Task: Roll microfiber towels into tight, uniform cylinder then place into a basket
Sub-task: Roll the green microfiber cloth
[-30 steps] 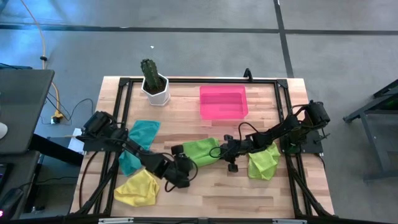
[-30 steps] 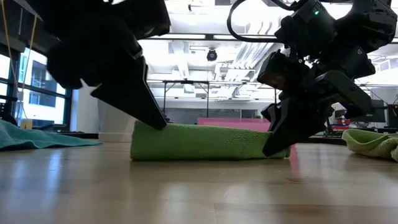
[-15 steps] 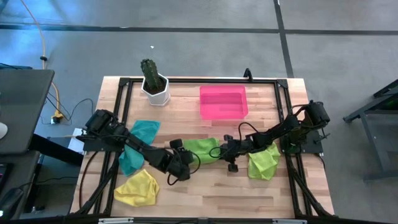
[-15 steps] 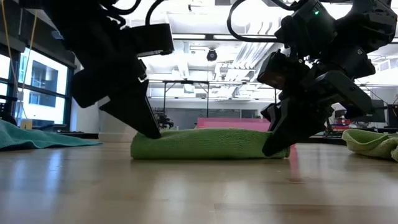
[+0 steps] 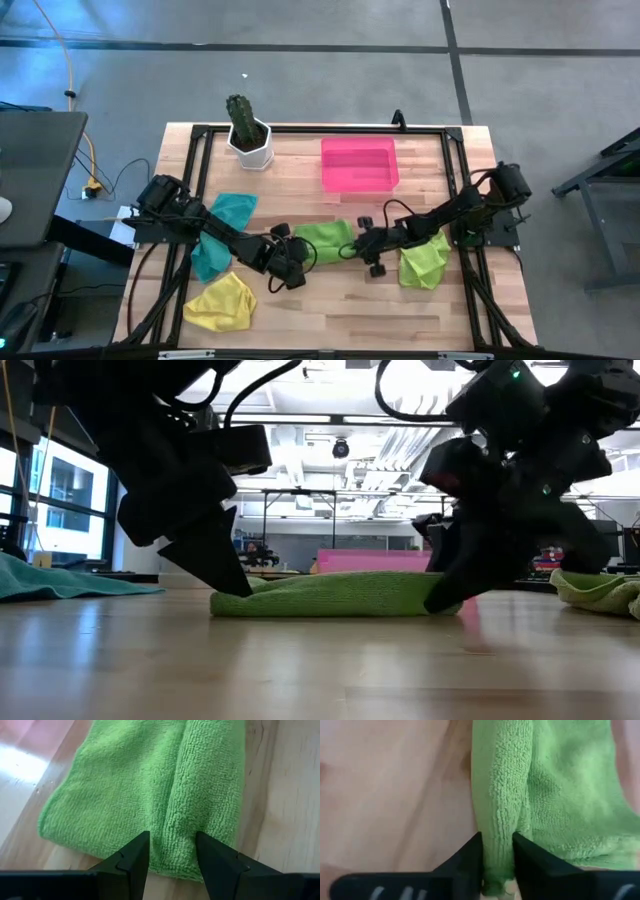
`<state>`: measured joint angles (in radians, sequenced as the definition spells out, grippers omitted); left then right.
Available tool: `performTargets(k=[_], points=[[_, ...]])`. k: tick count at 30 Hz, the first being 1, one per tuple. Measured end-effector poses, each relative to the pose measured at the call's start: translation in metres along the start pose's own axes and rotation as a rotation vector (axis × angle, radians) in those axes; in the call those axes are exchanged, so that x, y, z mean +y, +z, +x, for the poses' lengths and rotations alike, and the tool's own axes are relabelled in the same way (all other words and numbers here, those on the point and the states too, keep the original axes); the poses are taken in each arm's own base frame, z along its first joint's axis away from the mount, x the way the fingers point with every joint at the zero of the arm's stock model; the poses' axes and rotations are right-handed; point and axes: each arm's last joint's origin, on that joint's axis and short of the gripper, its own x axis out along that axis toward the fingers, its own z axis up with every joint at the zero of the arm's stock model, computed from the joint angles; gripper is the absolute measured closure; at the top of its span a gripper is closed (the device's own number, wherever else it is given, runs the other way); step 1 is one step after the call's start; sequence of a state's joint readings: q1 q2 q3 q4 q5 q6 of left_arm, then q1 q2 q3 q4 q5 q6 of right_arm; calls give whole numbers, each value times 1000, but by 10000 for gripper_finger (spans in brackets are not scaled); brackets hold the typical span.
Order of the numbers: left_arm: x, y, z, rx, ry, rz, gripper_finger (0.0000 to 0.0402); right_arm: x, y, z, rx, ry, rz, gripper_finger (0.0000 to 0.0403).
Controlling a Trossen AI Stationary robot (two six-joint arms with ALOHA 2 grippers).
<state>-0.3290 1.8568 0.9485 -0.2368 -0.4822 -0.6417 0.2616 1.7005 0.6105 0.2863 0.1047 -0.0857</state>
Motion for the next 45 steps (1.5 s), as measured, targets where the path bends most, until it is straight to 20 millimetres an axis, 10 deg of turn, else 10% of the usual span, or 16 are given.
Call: performTargets(k=[10,29,45], points=[[0,-1,0,4,0,-29,252,21,32,-23,-83,22,-256,224],[-1,-1,1,16,-19,-62,252,33,9,18,-8,-243,-327,222],[-1,-1,1,18,-18,-61,252,51,12,13,-31,-335,-409,222]])
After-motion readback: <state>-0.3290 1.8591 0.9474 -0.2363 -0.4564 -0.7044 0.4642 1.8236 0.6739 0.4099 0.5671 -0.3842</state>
